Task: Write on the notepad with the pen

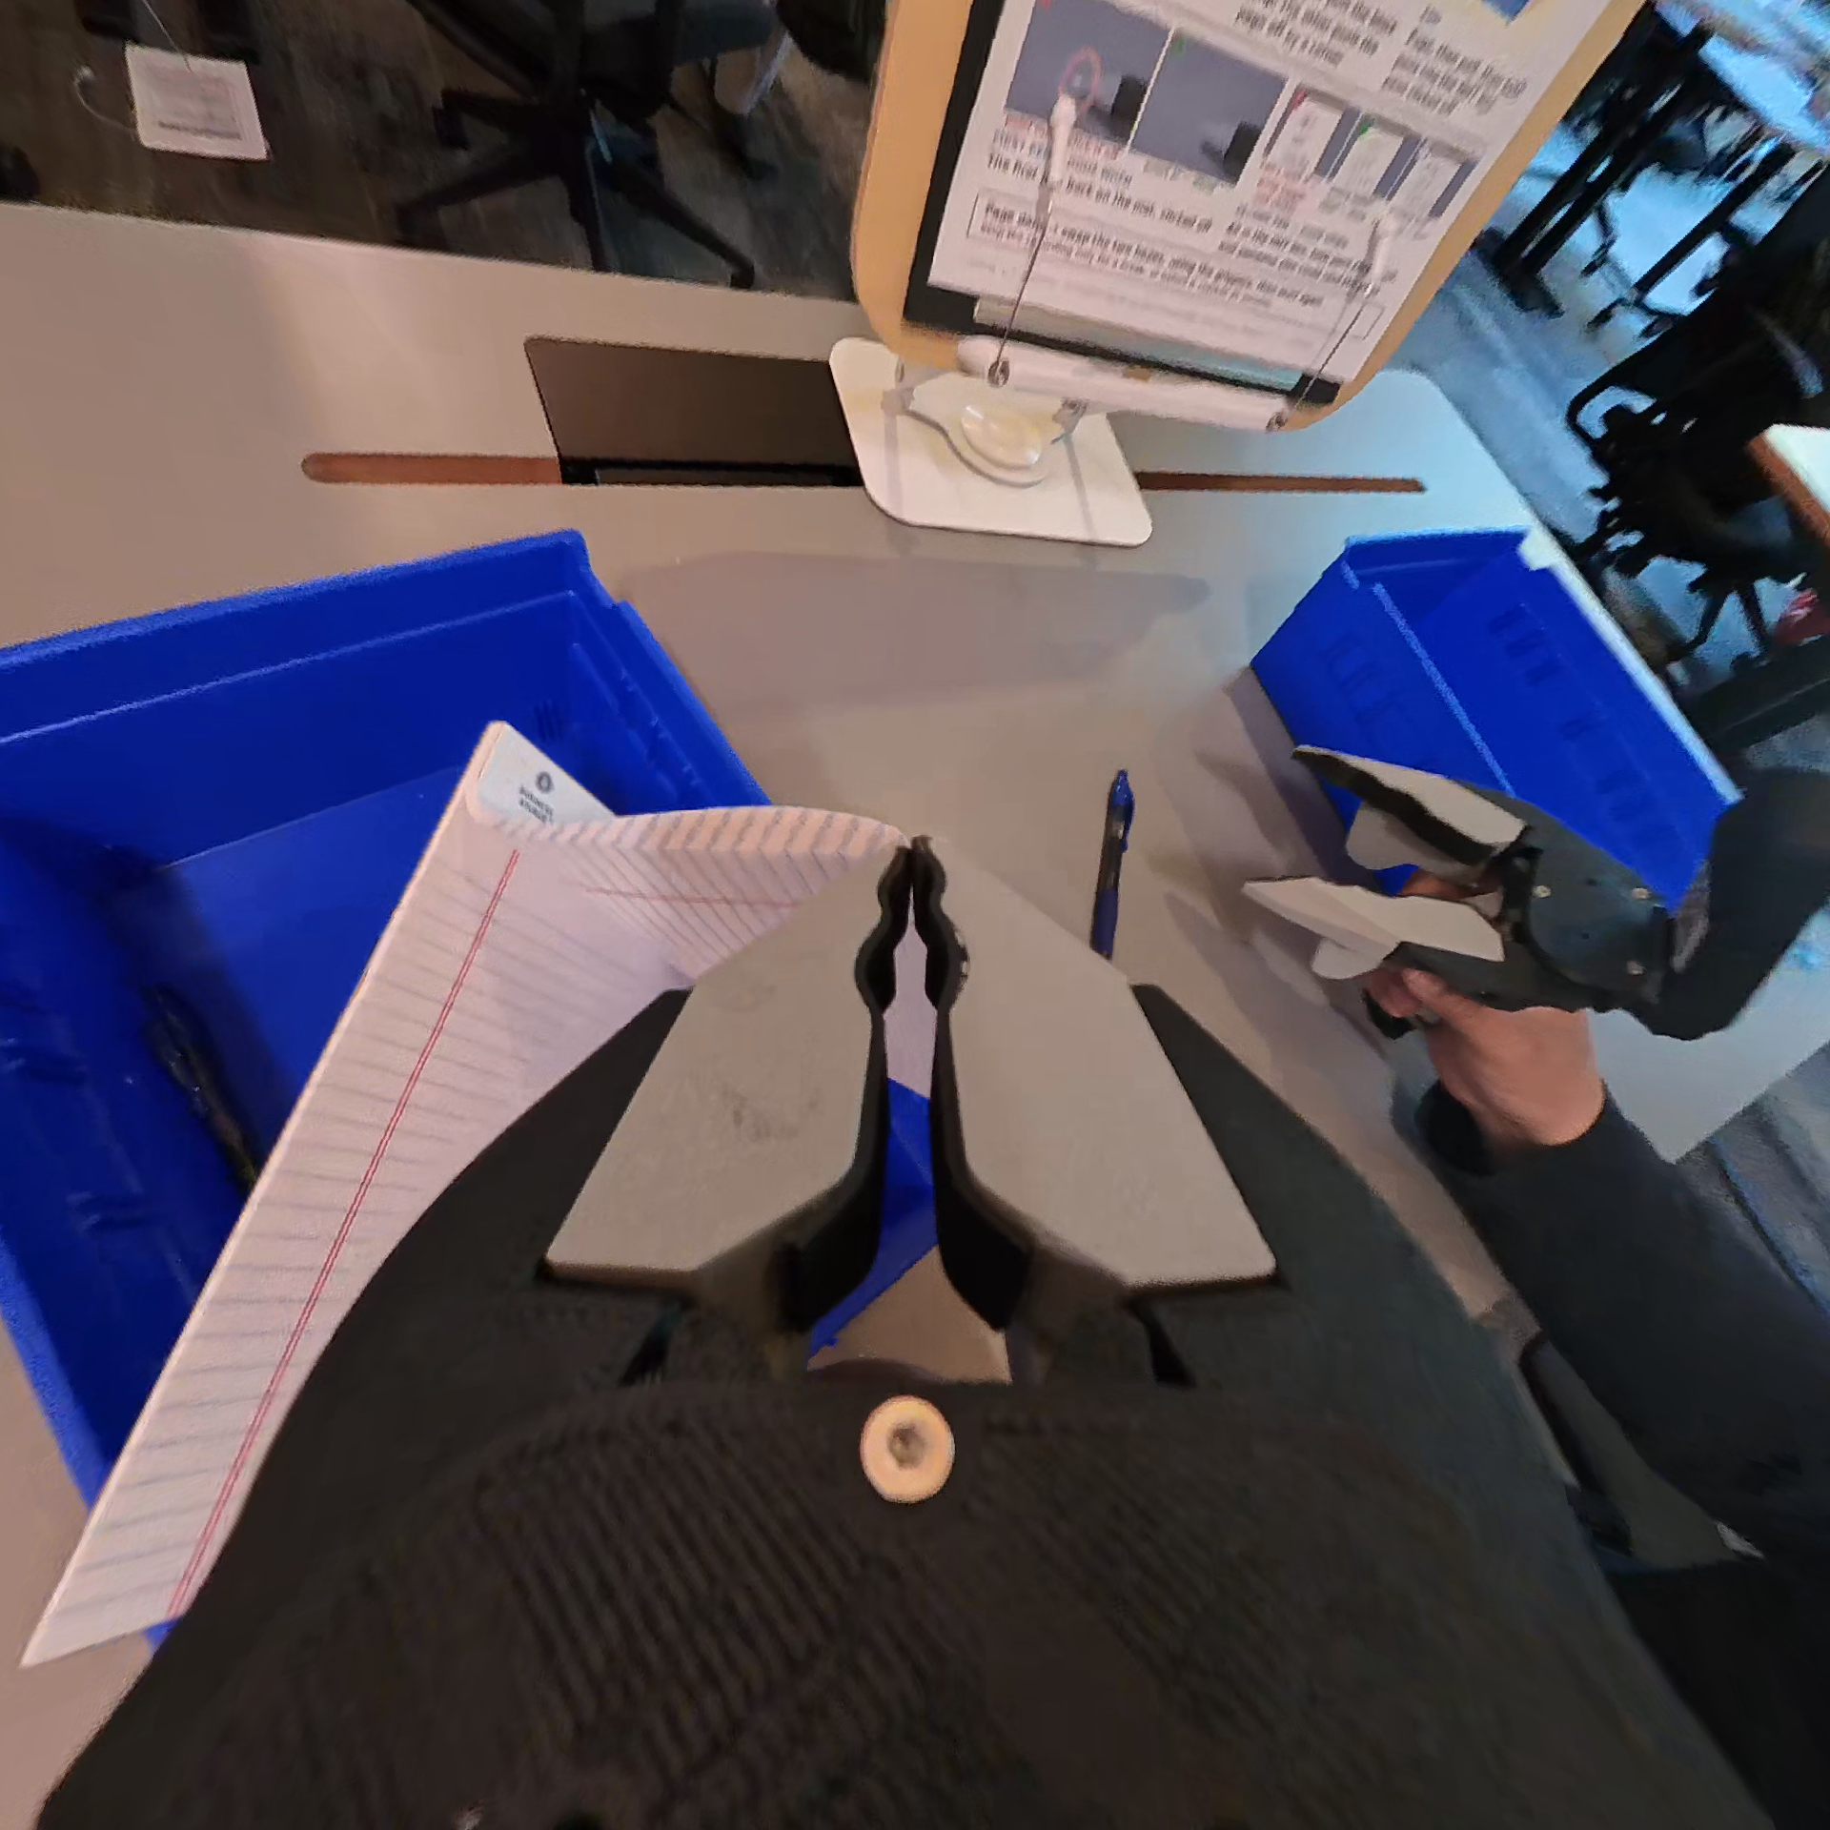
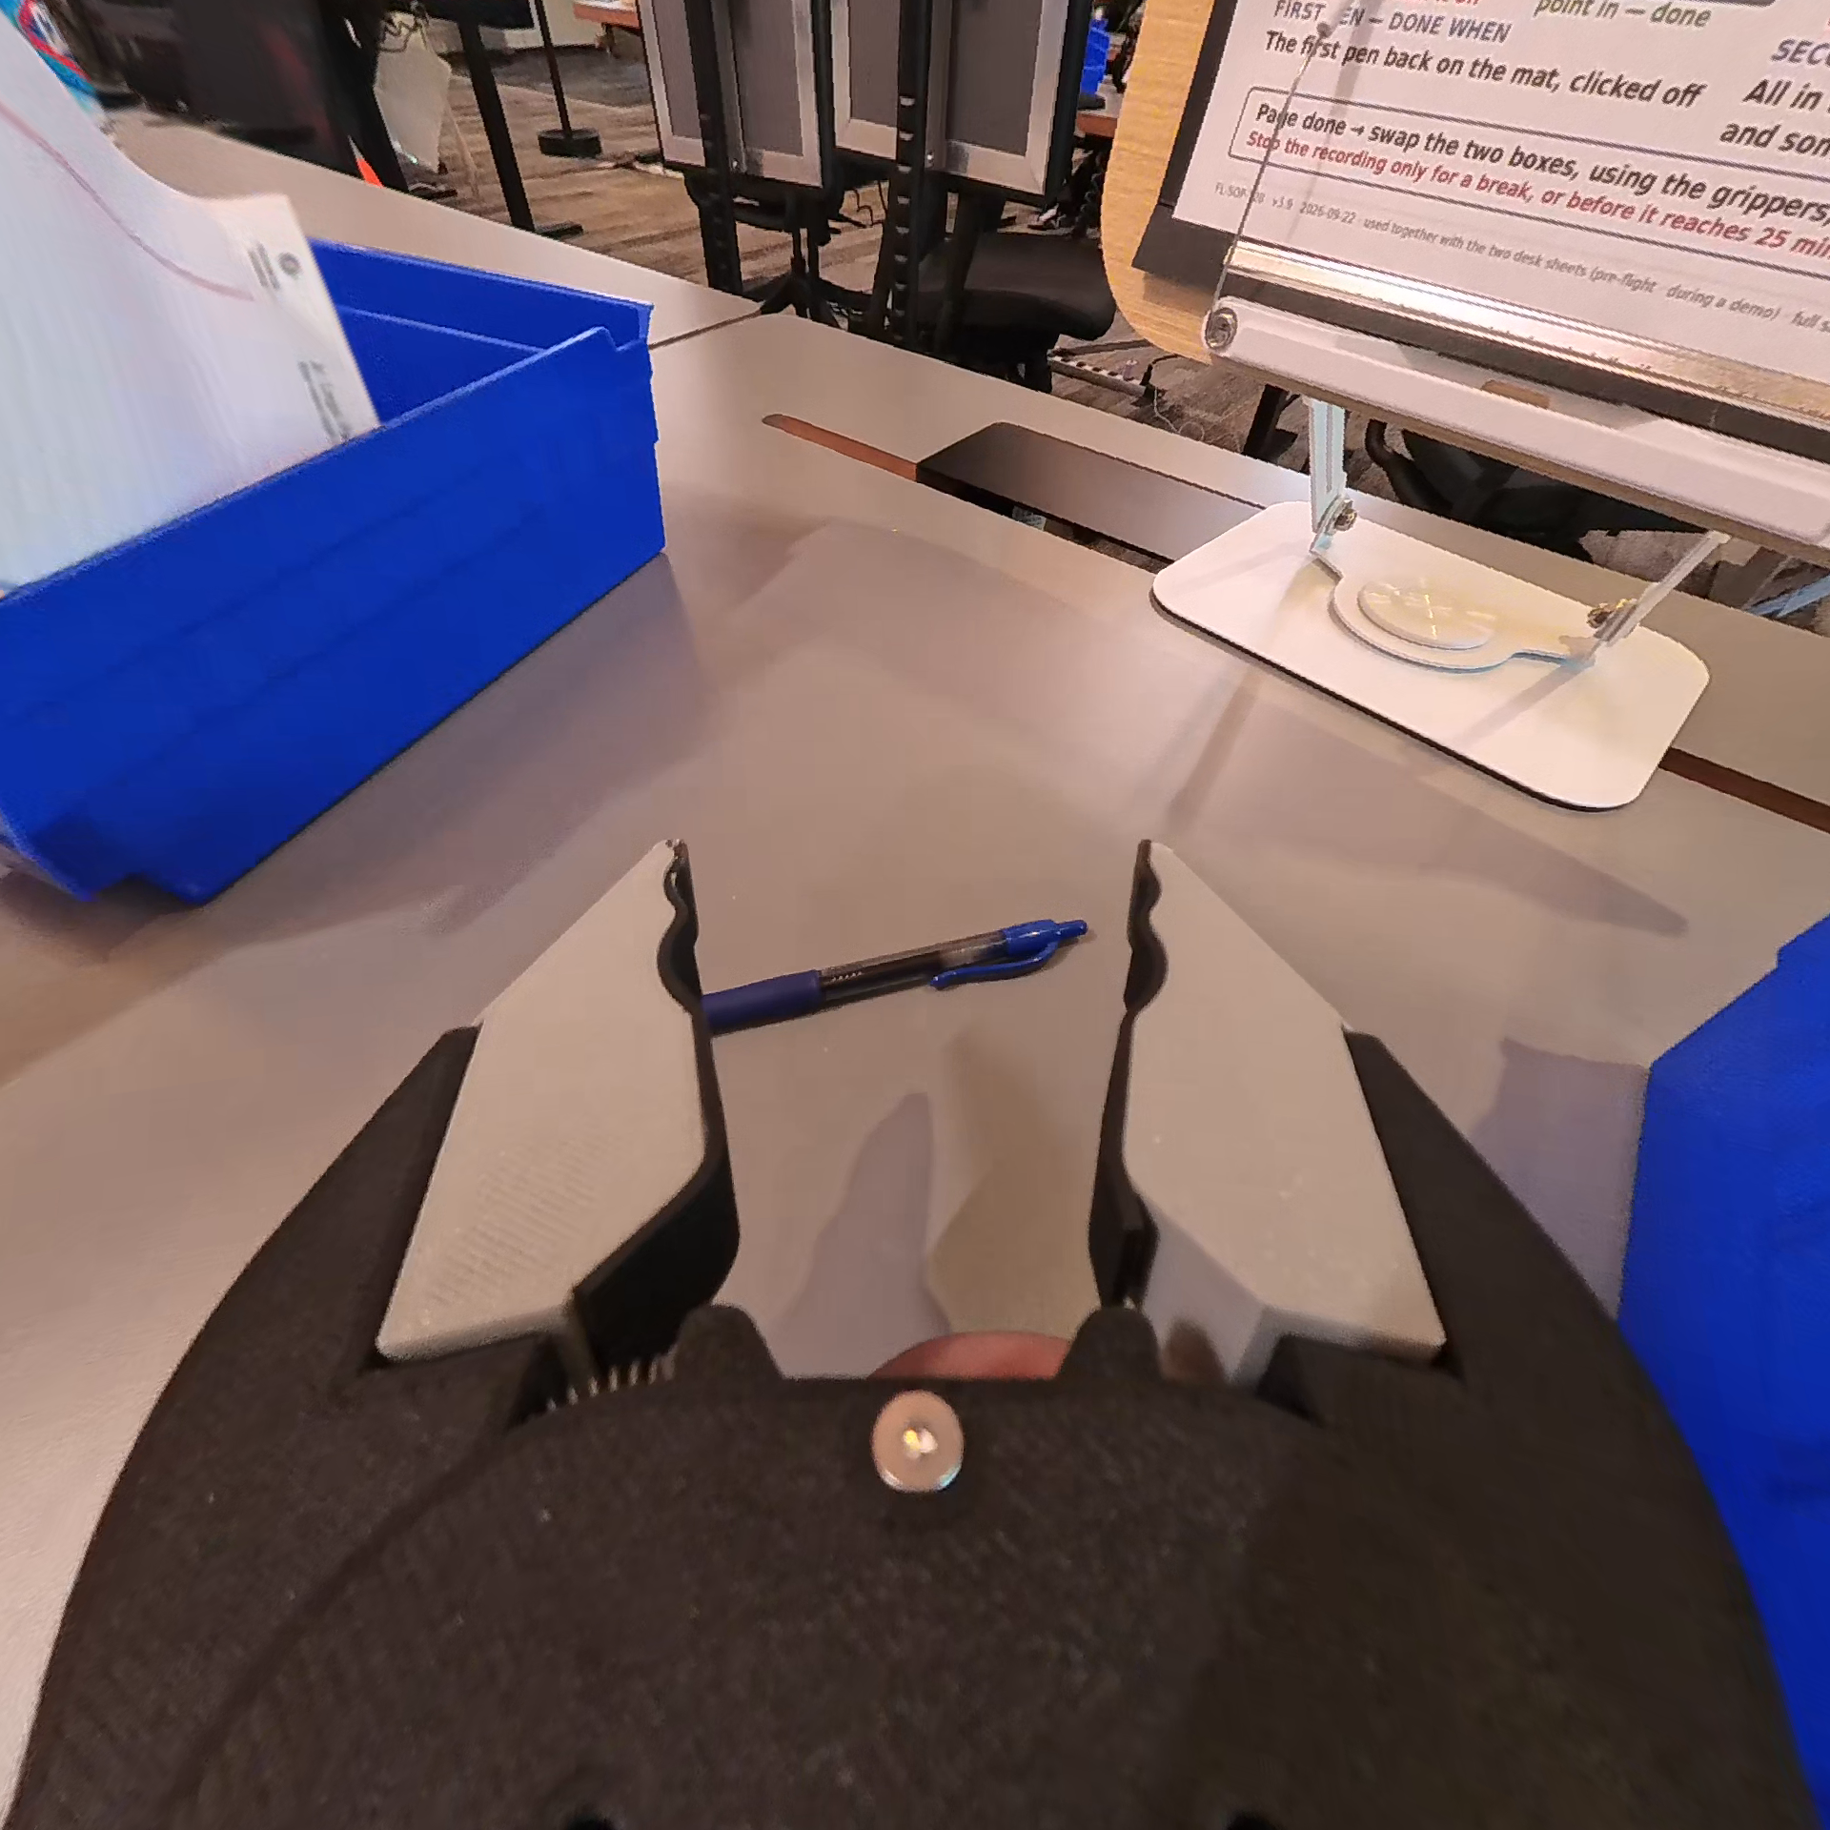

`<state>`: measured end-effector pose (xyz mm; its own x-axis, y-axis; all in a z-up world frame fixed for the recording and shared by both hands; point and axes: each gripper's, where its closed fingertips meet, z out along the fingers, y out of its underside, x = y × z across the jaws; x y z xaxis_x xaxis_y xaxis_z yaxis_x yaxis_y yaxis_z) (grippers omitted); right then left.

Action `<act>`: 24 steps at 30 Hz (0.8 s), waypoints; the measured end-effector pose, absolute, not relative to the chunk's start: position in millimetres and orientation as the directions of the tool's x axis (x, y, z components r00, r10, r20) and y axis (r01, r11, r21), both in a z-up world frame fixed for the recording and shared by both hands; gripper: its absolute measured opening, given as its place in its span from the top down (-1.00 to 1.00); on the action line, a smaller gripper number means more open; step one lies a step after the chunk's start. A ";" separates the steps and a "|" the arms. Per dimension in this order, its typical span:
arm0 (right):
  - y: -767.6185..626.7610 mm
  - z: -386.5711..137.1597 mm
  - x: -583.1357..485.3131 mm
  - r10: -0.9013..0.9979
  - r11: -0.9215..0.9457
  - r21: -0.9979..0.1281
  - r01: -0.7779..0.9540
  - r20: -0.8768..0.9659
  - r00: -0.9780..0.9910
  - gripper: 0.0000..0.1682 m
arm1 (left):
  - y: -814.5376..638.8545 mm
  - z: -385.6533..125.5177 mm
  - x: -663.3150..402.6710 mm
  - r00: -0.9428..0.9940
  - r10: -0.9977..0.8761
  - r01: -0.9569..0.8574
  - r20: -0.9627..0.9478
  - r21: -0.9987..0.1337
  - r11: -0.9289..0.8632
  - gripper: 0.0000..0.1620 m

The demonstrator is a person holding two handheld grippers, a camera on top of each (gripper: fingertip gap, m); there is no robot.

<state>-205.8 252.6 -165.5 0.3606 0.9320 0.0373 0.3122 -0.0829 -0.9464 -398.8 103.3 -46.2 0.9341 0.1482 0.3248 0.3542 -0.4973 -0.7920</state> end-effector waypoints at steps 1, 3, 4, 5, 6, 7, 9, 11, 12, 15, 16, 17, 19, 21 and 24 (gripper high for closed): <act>252.3 -165.7 -205.9 0.932 -0.082 -0.946 0.313 0.038 0.360 0.00 | 101.6 -38.6 -399.5 0.931 0.140 0.363 0.338 -0.800 -0.479 1.00; 251.7 -166.0 -206.3 0.933 -0.080 -0.946 0.315 0.040 0.358 0.00 | 98.5 -23.1 -399.7 0.924 0.120 0.376 0.362 -0.813 -0.445 1.00; 251.3 -166.5 -206.7 0.933 -0.079 -0.945 0.317 0.042 0.357 0.00 | 97.2 -15.2 -400.1 0.924 0.114 0.378 0.366 -0.820 -0.430 1.00; 250.7 -167.2 -207.0 0.934 -0.077 -0.944 0.320 0.044 0.355 0.00 | 96.0 -7.8 -399.9 0.925 0.108 0.375 0.365 -0.827 -0.419 1.00; 250.1 -167.7 -207.4 0.934 -0.074 -0.944 0.323 0.048 0.353 0.00 | 95.1 0.1 -399.3 0.926 0.101 0.372 0.363 -0.835 -0.406 1.00; 249.5 -168.1 -207.8 0.935 -0.070 -0.943 0.326 0.052 0.351 0.00 | 94.5 8.6 -397.6 0.926 0.091 0.370 0.365 -0.841 -0.394 1.00; 247.3 -168.6 -208.8 0.937 -0.061 -0.942 0.329 0.059 0.343 0.00 | 93.6 26.9 -390.9 0.926 0.059 0.367 0.372 -0.855 -0.368 1.00; 243.5 -167.4 -210.5 0.943 -0.053 -0.945 0.323 0.059 0.327 0.00 | 93.2 43.3 -382.6 0.933 0.034 0.348 0.359 -0.869 -0.353 1.00; 240.3 -166.3 -211.8 0.949 -0.054 -0.948 0.314 0.049 0.311 -0.01 | 93.5 50.5 -377.6 0.937 0.022 0.334 0.349 -0.874 -0.352 1.00; 228.6 -161.5 -216.0 0.968 -0.075 -0.958 0.275 -0.004 0.250 -0.03 | 96.9 75.5 -358.1 0.944 -0.027 0.301 0.328 -0.893 -0.334 1.00; 224.0 -159.3 -217.2 0.974 -0.082 -0.962 0.260 -0.023 0.225 -0.05 | 98.6 84.8 -350.7 0.947 -0.045 0.287 0.318 -0.900 -0.326 1.00; 218.4 -156.0 -218.7 0.980 -0.091 -0.966 0.240 -0.044 0.193 -0.06 | 100.4 94.3 -342.5 0.949 -0.064 0.273 0.307 -0.908 -0.317 1.00; 206.0 -146.6 -220.6 0.988 -0.114 -0.975 0.189 -0.092 0.123 -0.07 | 104.5 111.0 -323.6 0.950 -0.107 0.249 0.292 -0.920 -0.302 1.00; 192.9 -135.2 -221.0 0.988 -0.153 -0.979 0.132 -0.149 0.041 -0.08 | 109.1 121.0 -305.1 0.955 -0.135 0.214 0.263 -0.930 -0.298 1.00; 170.3 -116.2 -218.7 0.960 -0.251 -0.967 0.053 -0.255 -0.118 -0.08 | 117.0 125.4 -279.7 0.964 -0.165 0.151 0.207 -0.942 -0.299 1.00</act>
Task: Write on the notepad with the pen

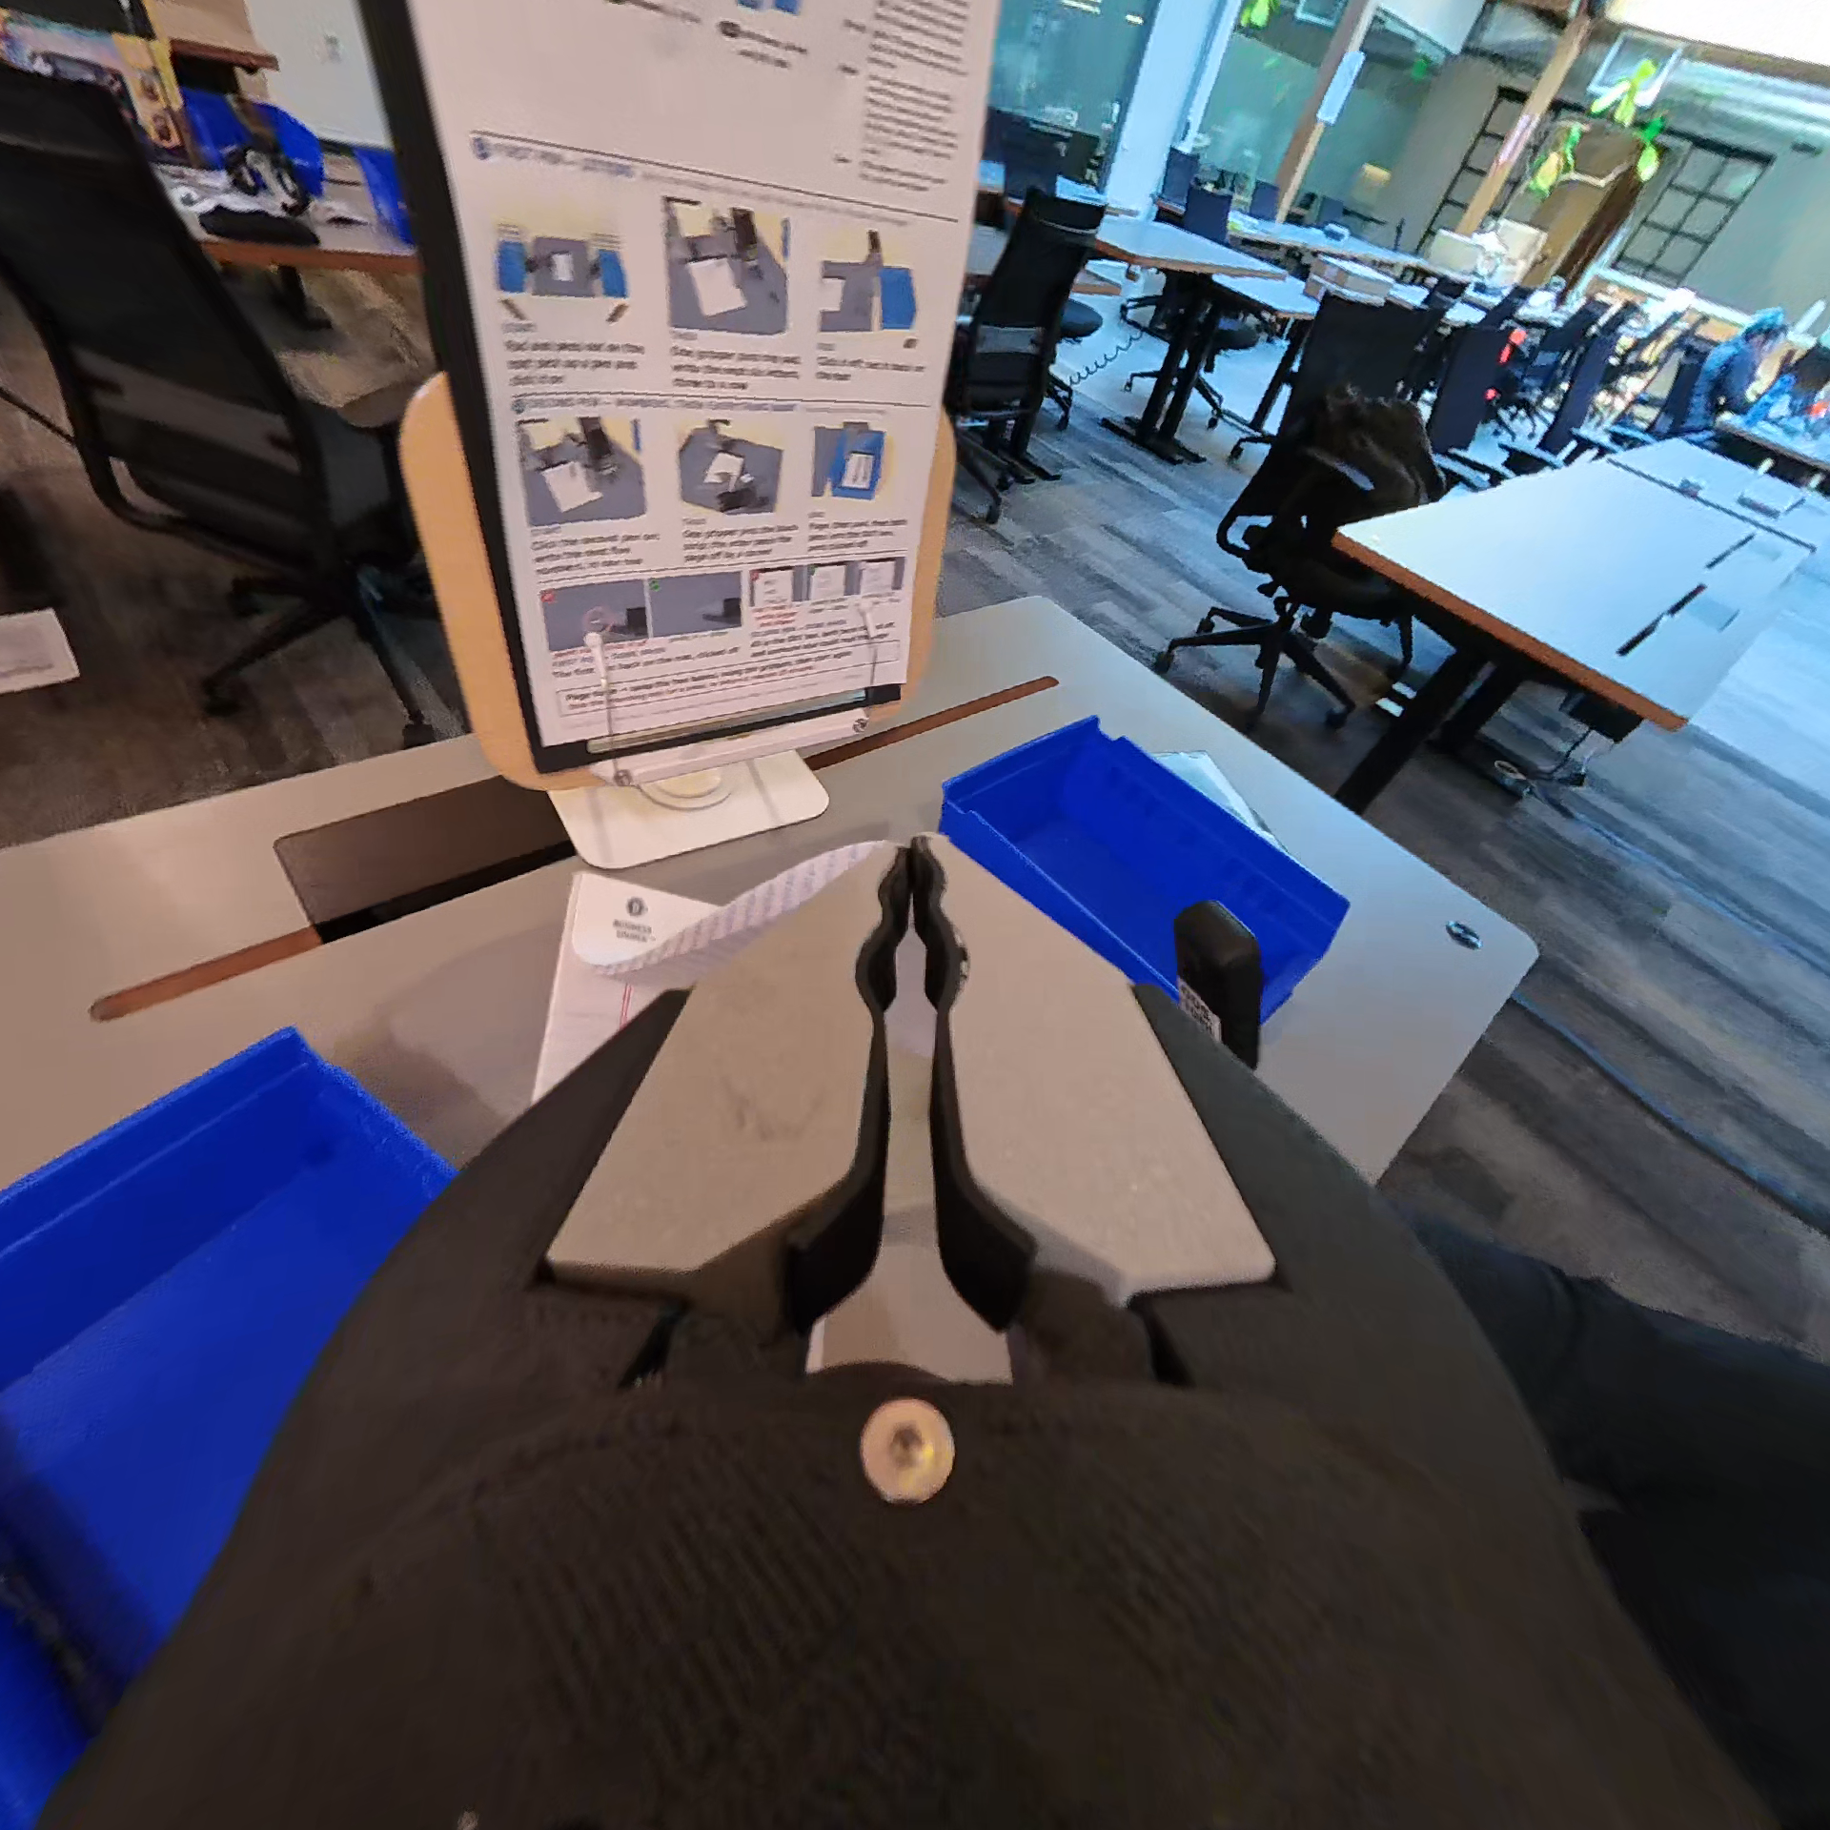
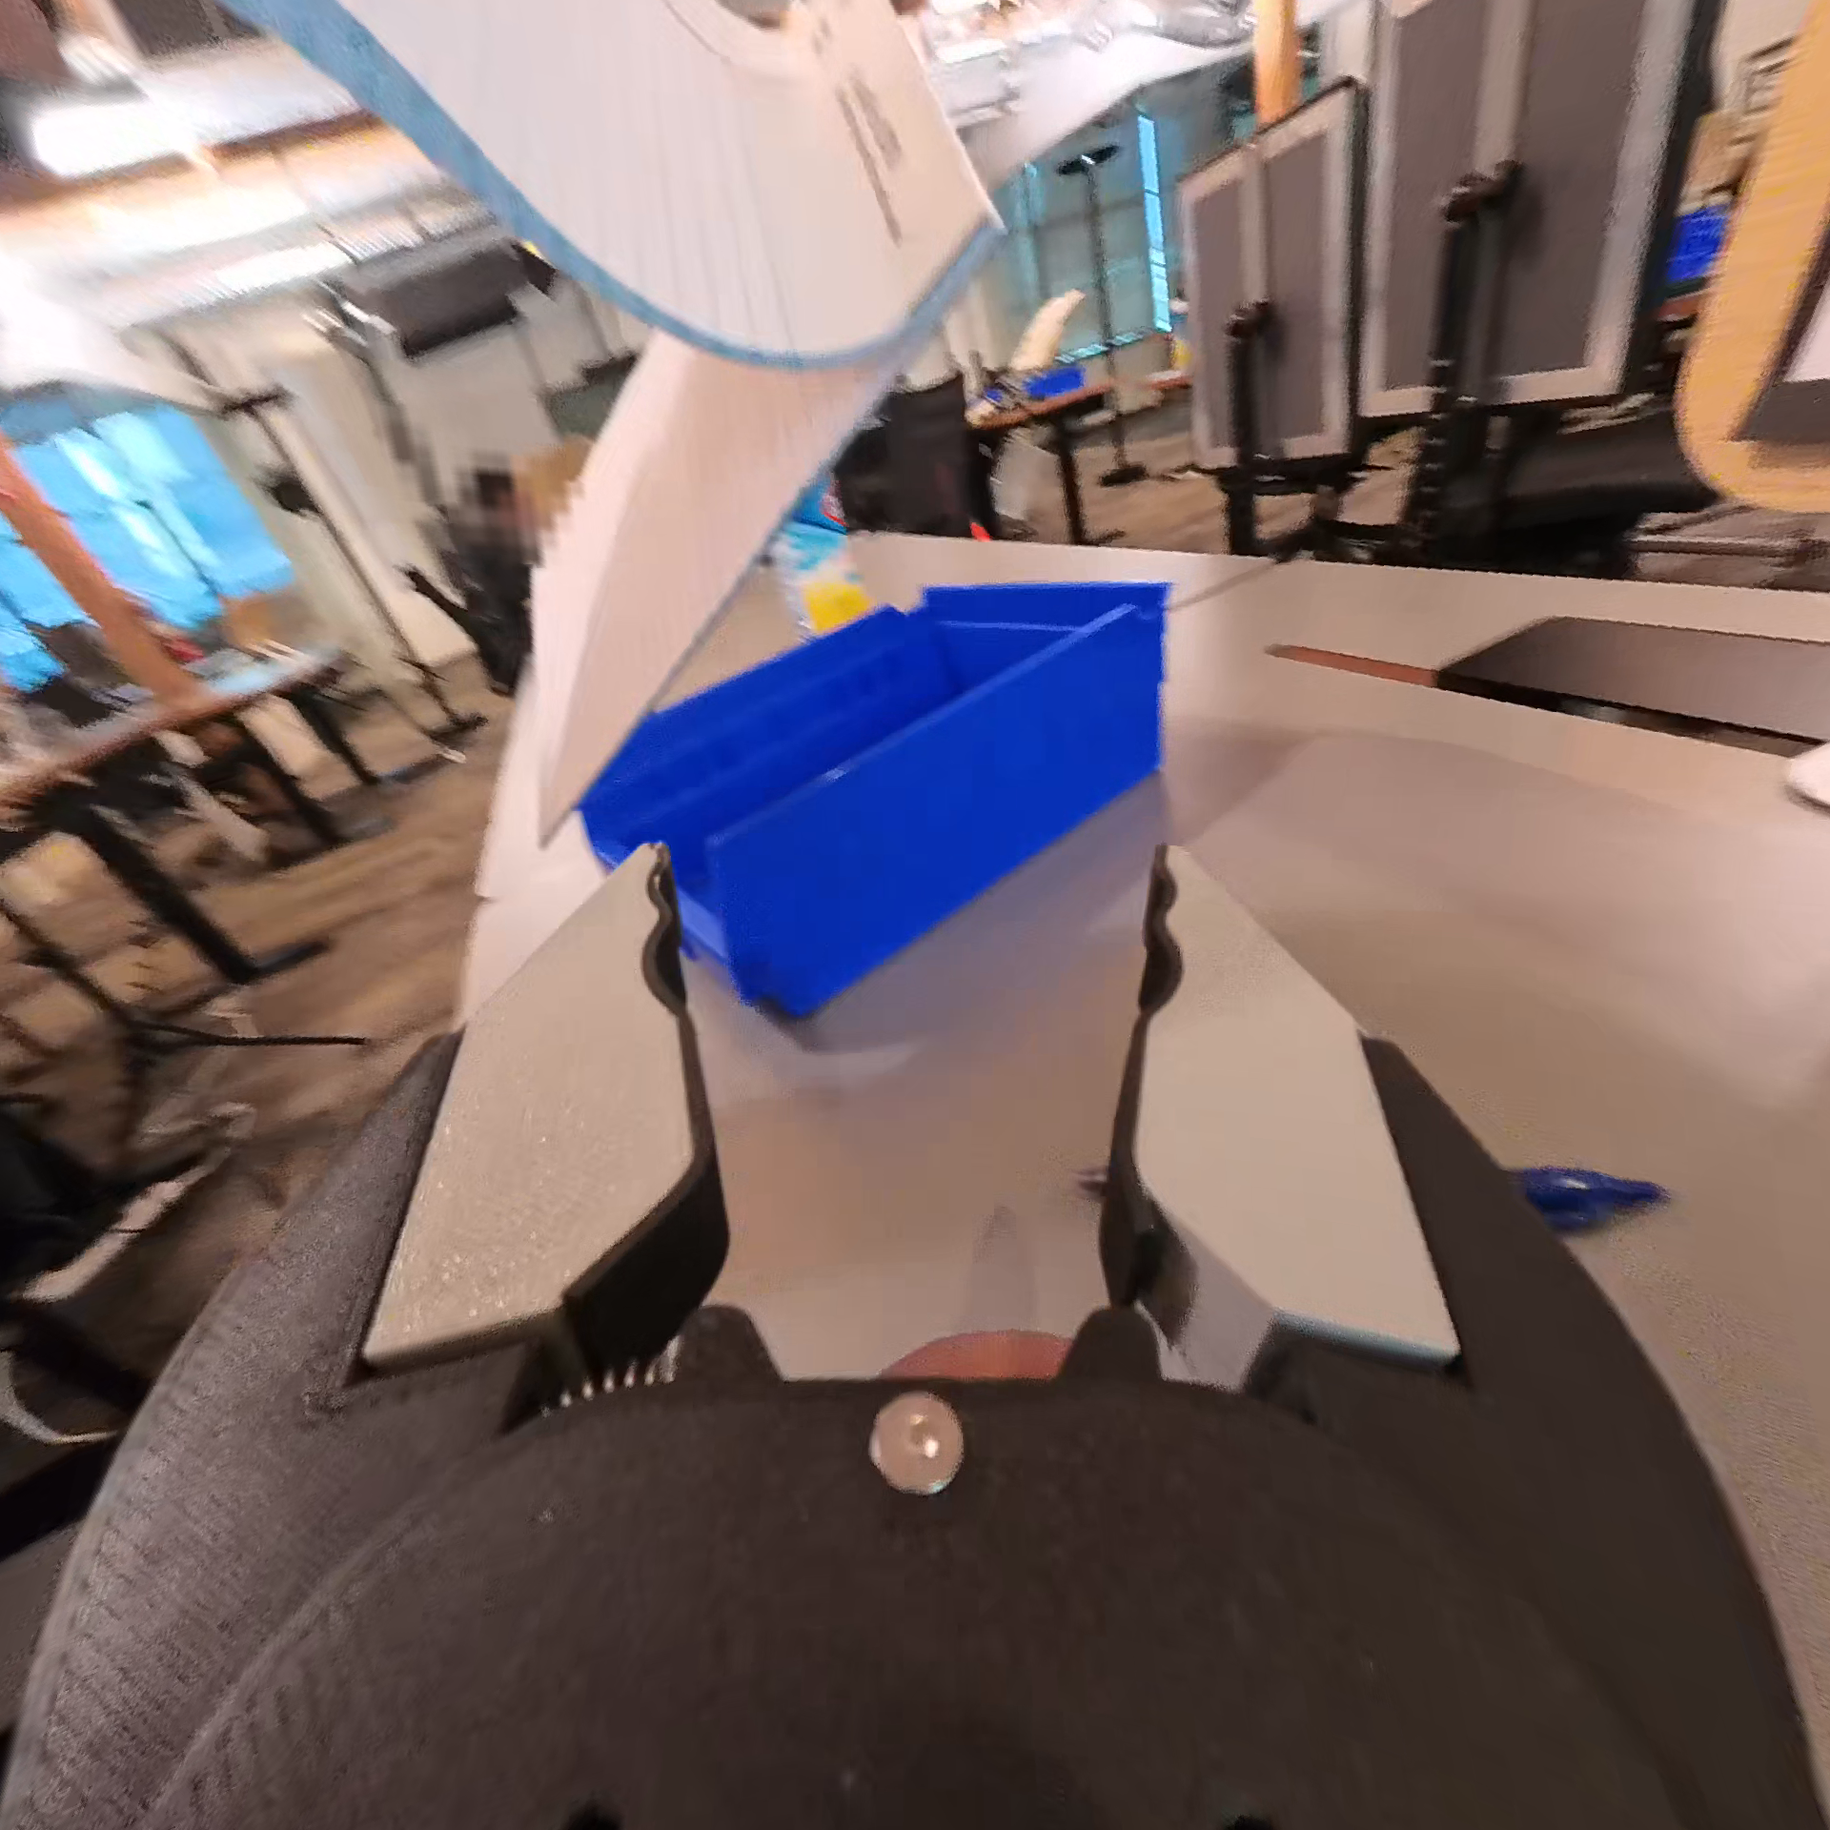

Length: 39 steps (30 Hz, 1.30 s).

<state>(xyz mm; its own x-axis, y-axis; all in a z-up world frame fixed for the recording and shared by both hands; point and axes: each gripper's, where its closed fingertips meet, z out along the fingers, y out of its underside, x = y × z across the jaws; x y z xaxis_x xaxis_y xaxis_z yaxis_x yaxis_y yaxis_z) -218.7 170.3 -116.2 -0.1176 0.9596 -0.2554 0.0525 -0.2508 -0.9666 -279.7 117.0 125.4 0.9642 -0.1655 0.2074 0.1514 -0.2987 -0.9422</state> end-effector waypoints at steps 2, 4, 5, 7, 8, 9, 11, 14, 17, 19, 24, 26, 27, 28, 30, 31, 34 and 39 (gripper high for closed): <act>161.7 -108.9 -217.0 0.934 -0.304 -0.952 0.028 -0.304 -0.186 -0.08 | 122.2 123.1 -264.6 0.963 -0.190 0.129 0.193 -0.944 -0.304 1.00; 157.3 -105.5 -216.0 0.918 -0.332 -0.943 0.022 -0.329 -0.223 -0.08 | 127.3 118.5 -251.8 0.959 -0.212 0.117 0.189 -0.943 -0.312 1.00; 154.5 -103.2 -215.2 0.908 -0.346 -0.938 0.018 -0.340 -0.247 -0.08 | 129.8 116.0 -246.2 0.956 -0.223 0.113 0.189 -0.942 -0.315 1.00; 147.7 -97.8 -213.0 0.877 -0.385 -0.923 0.012 -0.370 -0.305 -0.07 | 134.7 109.0 -235.2 0.949 -0.247 0.109 0.196 -0.938 -0.328 1.00; 144.9 -96.3 -212.1 0.860 -0.406 -0.914 0.017 -0.388 -0.332 -0.05 | 136.9 104.3 -229.6 0.944 -0.260 0.107 0.201 -0.935 -0.337 1.00; 142.9 -95.5 -211.6 0.843 -0.425 -0.905 0.023 -0.405 -0.353 0.04 | 139.0 99.4 -224.6 0.941 -0.270 0.104 0.205 -0.932 -0.346 1.00; 135.9 -94.6 -208.0 0.809 -0.438 -0.898 0.046 -0.415 -0.417 0.91 | 141.6 90.4 -214.7 0.932 -0.293 0.098 0.212 -0.928 -0.360 1.00; 143.2 -103.2 -207.8 0.814 -0.433 -0.897 0.089 -0.431 -0.389 1.00 | 140.5 84.1 -204.0 0.917 -0.329 0.098 0.225 -0.928 -0.361 1.00; 148.7 -103.4 -203.3 0.848 -0.375 -0.923 0.088 -0.380 -0.371 1.00 | 130.5 76.1 -205.1 0.897 -0.350 0.129 0.270 -0.917 -0.377 1.00; 147.9 -104.0 -201.7 0.853 -0.353 -0.930 0.103 -0.365 -0.373 1.00 | 120.2 74.5 -219.1 0.893 -0.337 0.171 0.299 -0.917 -0.360 1.00; 138.1 -108.0 -203.0 0.856 -0.305 -0.943 0.134 -0.334 -0.396 1.00 | 101.9 48.1 -263.8 0.901 -0.244 0.248 0.359 -0.887 -0.390 0.80; 134.3 -110.1 -204.0 0.858 -0.286 -0.947 0.145 -0.320 -0.401 1.00 | 98.6 35.4 -271.4 0.894 -0.233 0.267 0.383 -0.873 -0.408 0.66; 132.9 -110.8 -204.1 0.854 -0.287 -0.946 0.150 -0.323 -0.408 1.00 | 97.9 26.7 -274.6 0.899 -0.225 0.259 0.376 -0.869 -0.421 0.64; 131.5 -110.0 -203.4 0.842 -0.301 -0.941 0.152 -0.337 -0.420 1.00 | 97.7 17.0 -278.1 0.908 -0.211 0.246 0.362 -0.868 -0.431 0.61; 131.9 -105.1 -201.0 0.812 -0.348 -0.927 0.141 -0.373 -0.449 1.00 | 97.1 -1.2 -280.4 0.913 -0.203 0.237 0.355 -0.863 -0.447 0.55; 133.4 -102.2 -199.3 0.798 -0.371 -0.919 0.133 -0.389 -0.461 1.00 | 96.6 -8.8 -278.5 0.905 -0.212 0.244 0.369 -0.858 -0.453 0.52; 137.1 -94.8 -194.0 0.761 -0.421 -0.900 0.115 -0.420 -0.495 1.00 | 98.2 -29.7 -274.7 0.879 -0.235 0.280 0.416 -0.847 -0.452 0.46; 135.3 -88.4 -189.2 0.712 -0.461 -0.880 0.112 -0.442 -0.546 1.00 | 110.3 -66.0 -259.1 0.830 -0.275 0.310 0.485 -0.812 -0.494 0.34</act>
